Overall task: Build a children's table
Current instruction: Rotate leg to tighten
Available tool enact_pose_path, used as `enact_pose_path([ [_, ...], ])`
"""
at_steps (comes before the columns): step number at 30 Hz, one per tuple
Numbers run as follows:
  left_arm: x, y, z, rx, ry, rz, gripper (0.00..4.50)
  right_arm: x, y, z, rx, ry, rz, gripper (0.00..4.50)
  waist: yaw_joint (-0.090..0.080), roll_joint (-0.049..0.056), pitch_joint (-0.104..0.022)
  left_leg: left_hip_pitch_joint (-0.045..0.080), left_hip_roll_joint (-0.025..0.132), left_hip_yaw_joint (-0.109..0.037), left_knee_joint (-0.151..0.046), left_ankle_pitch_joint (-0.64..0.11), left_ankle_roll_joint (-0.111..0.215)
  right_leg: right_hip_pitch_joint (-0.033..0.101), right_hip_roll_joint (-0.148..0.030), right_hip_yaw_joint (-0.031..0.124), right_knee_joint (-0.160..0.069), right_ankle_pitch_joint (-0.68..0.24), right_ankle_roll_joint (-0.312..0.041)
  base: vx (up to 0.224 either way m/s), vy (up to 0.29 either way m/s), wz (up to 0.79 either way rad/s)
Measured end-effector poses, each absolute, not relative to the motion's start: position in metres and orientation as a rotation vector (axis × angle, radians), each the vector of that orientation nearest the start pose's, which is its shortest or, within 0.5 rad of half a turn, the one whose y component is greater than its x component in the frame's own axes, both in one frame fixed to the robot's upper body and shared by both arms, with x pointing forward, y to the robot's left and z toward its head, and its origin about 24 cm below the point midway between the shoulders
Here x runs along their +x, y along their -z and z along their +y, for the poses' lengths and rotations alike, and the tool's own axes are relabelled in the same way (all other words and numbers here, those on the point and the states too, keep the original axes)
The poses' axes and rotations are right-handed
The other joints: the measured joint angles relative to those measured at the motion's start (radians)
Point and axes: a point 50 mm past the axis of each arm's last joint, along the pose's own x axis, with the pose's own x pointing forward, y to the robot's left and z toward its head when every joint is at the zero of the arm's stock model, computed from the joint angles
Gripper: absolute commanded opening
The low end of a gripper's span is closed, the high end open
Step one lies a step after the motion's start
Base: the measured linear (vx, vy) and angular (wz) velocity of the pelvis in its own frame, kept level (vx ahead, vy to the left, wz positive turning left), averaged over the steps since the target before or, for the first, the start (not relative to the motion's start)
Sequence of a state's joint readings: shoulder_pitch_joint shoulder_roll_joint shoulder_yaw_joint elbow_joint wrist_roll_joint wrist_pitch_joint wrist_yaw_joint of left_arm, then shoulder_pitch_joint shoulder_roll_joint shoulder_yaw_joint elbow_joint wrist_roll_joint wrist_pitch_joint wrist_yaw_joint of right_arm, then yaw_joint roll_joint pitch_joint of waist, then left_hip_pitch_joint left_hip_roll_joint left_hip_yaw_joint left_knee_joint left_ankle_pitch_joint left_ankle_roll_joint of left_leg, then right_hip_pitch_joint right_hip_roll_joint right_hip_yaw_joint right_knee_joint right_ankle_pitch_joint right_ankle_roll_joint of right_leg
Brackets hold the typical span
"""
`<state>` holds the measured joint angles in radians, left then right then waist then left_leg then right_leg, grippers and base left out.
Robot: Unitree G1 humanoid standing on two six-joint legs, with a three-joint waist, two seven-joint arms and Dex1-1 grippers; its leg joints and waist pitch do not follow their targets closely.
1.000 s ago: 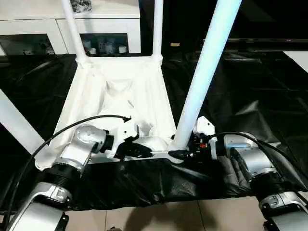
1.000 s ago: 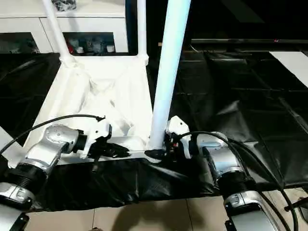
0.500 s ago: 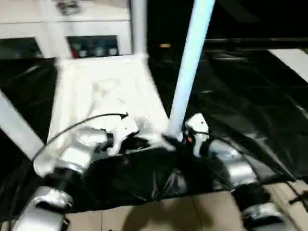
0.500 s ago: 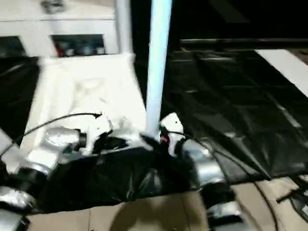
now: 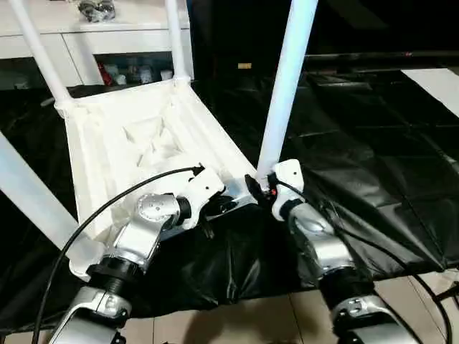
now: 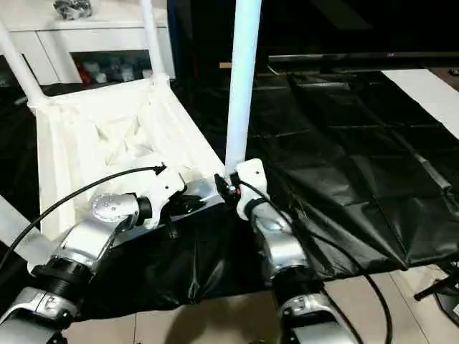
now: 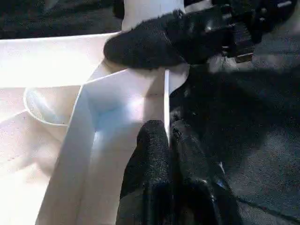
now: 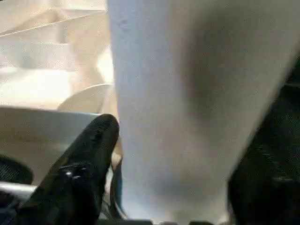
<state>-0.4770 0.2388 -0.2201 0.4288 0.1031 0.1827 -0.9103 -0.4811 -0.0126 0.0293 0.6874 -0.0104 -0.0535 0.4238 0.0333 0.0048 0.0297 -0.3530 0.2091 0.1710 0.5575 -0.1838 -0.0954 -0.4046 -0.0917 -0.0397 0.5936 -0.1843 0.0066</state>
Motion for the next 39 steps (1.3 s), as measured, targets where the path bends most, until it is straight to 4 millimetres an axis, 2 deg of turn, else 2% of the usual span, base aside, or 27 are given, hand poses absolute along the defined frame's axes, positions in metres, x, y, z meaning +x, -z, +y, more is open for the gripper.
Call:
enact_pose_path([
  [6, 0.302, -0.046, 0.122, 0.353, 1.195, 0.378, 0.00, 0.316, -0.025, -0.107, -0.151, -0.823, 0.157, 3.53, 0.002, 0.003, 0.002, -0.002, 0.000, 0.000, 0.002, 0.000, 0.000, -0.002, 0.000, 0.000, -0.001, 0.000, -0.001, 0.000, 0.000, 0.00],
  [12, 0.298, -0.047, 0.136, 0.363, 1.294, 0.398, 0.00, 0.303, -0.029, -0.124, -0.201, -1.082, 0.205, 3.53, 0.015, 0.003, 0.002, -0.005, 0.000, 0.000, 0.007, 0.000, 0.001, -0.002, -0.001, -0.001, 0.001, 0.000, -0.001, 0.000, 0.000, 0.00],
  [15, 0.296, -0.048, 0.142, 0.361, 1.353, 0.418, 0.00, 0.297, -0.031, -0.133, -0.212, -1.217, 0.249, 3.17, 0.028, 0.003, 0.002, -0.005, 0.001, 0.000, 0.008, 0.000, 0.001, -0.001, -0.001, -0.002, 0.002, 0.000, -0.002, 0.000, 0.000, 0.00],
  [18, 0.296, -0.048, 0.144, 0.373, 1.389, 0.429, 0.00, 0.295, -0.032, -0.136, -0.211, -1.277, 0.270, 2.99, 0.034, 0.003, 0.002, -0.005, 0.004, 0.001, 0.010, 0.000, 0.001, 0.000, -0.001, -0.002, 0.003, 0.000, -0.002, 0.000, 0.000, 0.00],
  [19, 0.296, -0.048, 0.144, 0.373, 1.397, 0.431, 0.00, 0.295, -0.032, -0.136, -0.210, -1.288, 0.275, 2.78, 0.035, 0.003, 0.002, -0.005, 0.004, 0.001, 0.010, 0.000, 0.001, 0.000, -0.001, -0.002, 0.003, 0.000, -0.002, 0.000, 0.000, 0.00],
  [23, 0.297, -0.048, 0.145, 0.372, 1.421, 0.430, 0.00, 0.295, -0.034, -0.137, -0.212, -1.316, 0.286, 2.66, 0.037, 0.002, 0.002, -0.005, 0.004, 0.001, 0.011, 0.000, 0.001, 0.000, -0.001, -0.002, 0.003, 0.000, -0.002, 0.000, 0.000, 0.00],
  [35, 0.298, -0.048, 0.146, 0.367, 1.432, 0.425, 0.00, 0.293, -0.034, -0.135, -0.215, -1.344, 0.284, 2.64, 0.053, 0.001, 0.003, -0.005, 0.004, 0.001, 0.011, 0.000, 0.001, 0.000, -0.001, -0.002, 0.004, 0.000, -0.002, 0.000, 0.000, 0.00],
  [39, 0.304, -0.047, 0.145, 0.397, 1.352, 0.409, 0.00, 0.296, -0.026, -0.125, -0.173, -1.186, 0.249, 2.64, 0.050, -0.003, 0.001, -0.001, 0.004, 0.001, 0.011, 0.000, 0.000, 0.001, 0.000, -0.002, 0.007, 0.000, -0.002, 0.000, 0.000, 0.00],
])
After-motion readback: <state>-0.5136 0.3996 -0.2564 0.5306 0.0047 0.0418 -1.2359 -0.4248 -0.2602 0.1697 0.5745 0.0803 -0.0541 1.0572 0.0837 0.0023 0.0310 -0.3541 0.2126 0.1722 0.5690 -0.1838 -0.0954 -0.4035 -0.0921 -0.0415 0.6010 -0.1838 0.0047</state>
